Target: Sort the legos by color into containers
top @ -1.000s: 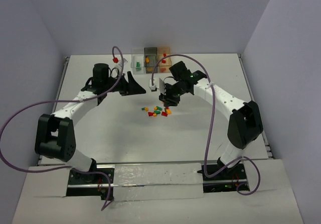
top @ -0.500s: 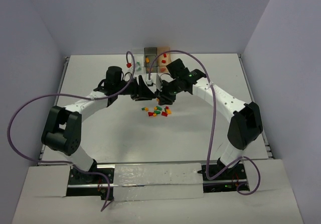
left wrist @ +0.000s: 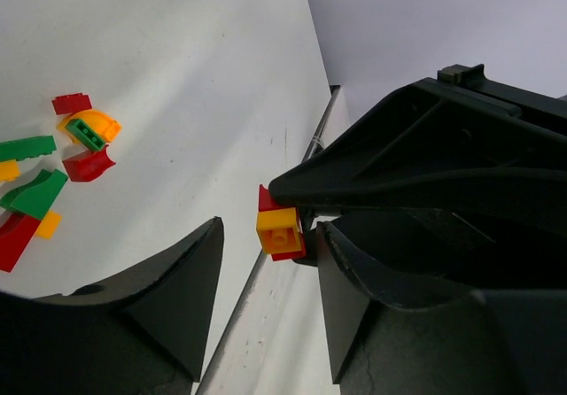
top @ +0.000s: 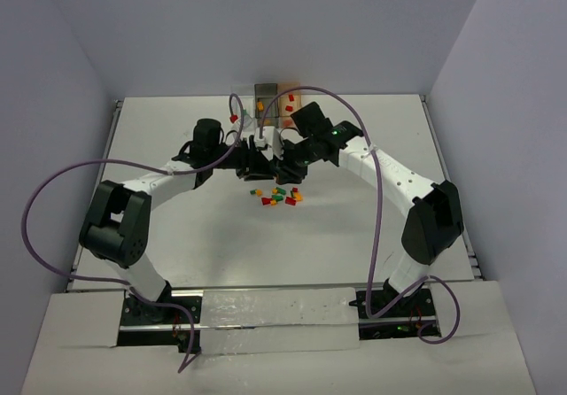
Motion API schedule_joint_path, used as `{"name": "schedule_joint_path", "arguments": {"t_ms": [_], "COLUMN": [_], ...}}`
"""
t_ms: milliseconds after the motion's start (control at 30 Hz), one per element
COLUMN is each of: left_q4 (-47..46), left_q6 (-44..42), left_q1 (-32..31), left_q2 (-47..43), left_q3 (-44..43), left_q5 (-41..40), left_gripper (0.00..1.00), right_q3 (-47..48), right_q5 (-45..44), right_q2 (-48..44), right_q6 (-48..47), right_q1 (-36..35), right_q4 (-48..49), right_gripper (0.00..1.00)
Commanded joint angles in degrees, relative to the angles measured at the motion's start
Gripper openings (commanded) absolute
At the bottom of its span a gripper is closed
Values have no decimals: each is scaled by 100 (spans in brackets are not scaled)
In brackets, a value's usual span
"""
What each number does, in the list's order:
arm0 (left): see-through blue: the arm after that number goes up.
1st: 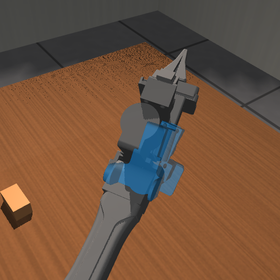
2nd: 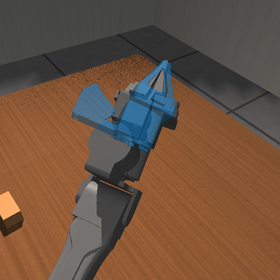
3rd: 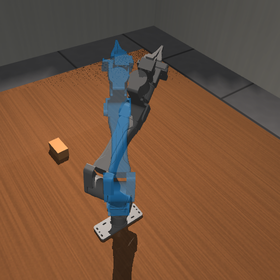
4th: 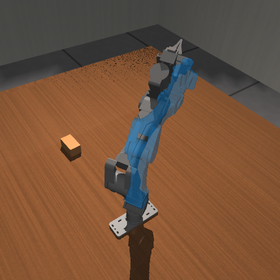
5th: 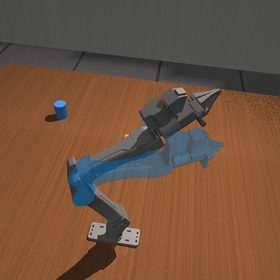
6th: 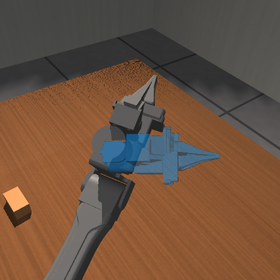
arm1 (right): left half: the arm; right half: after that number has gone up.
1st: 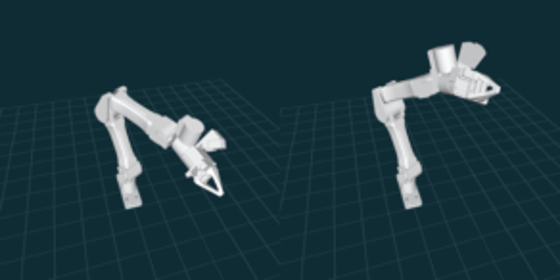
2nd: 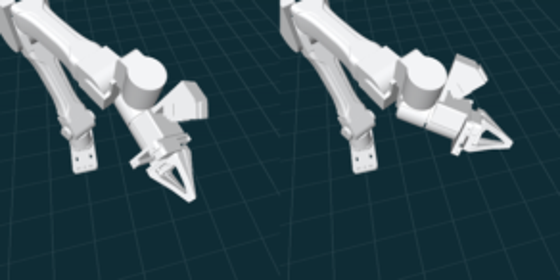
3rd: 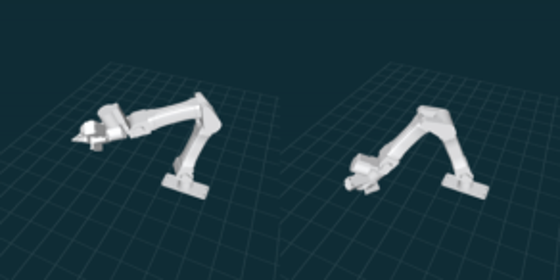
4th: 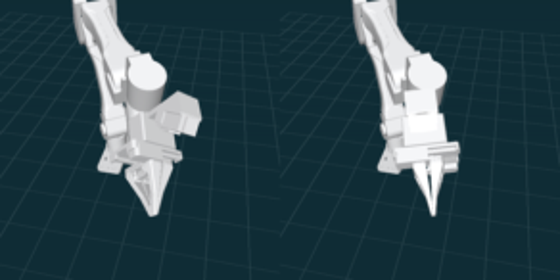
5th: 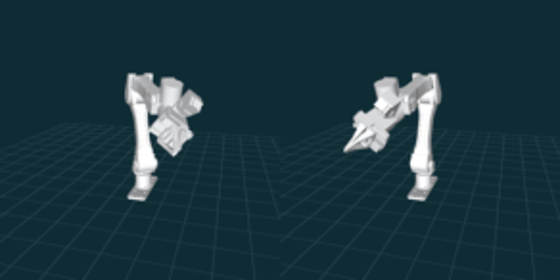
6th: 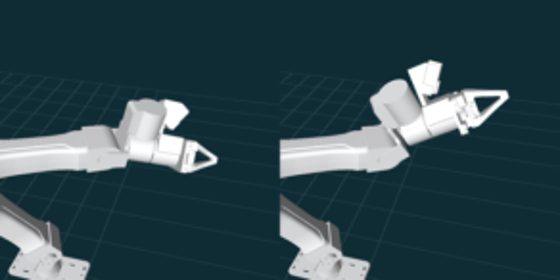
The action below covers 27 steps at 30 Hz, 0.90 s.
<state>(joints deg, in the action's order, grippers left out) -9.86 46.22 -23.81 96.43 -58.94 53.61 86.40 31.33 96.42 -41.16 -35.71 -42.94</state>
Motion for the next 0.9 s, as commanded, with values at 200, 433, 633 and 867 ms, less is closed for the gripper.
{"name": "schedule_joint_path", "arguments": {"t_ms": [200,433,633,867], "left_q4": [-271,-378,-340,597], "left_q6": [89,170,126,-1031], "left_q1": [-97,-41,197,497], "left_q2": [7,-72,-72,-151], "left_q3": [-135,-20,-54,-583], "left_q5": [167,132,125,-580], "left_gripper": [42,24,0,1], "right_q3": [215,-160,-383,-607], "right_q5": [-162,-760,-1043,-1226], "right_q2": [-291,-408,-543,-535], "right_q6": [72,-6,-74,-145], "right_q1": [-137,-209,-202,153], "right_q4": [181,303,280,398], "right_gripper": [6,3,0,0]}}
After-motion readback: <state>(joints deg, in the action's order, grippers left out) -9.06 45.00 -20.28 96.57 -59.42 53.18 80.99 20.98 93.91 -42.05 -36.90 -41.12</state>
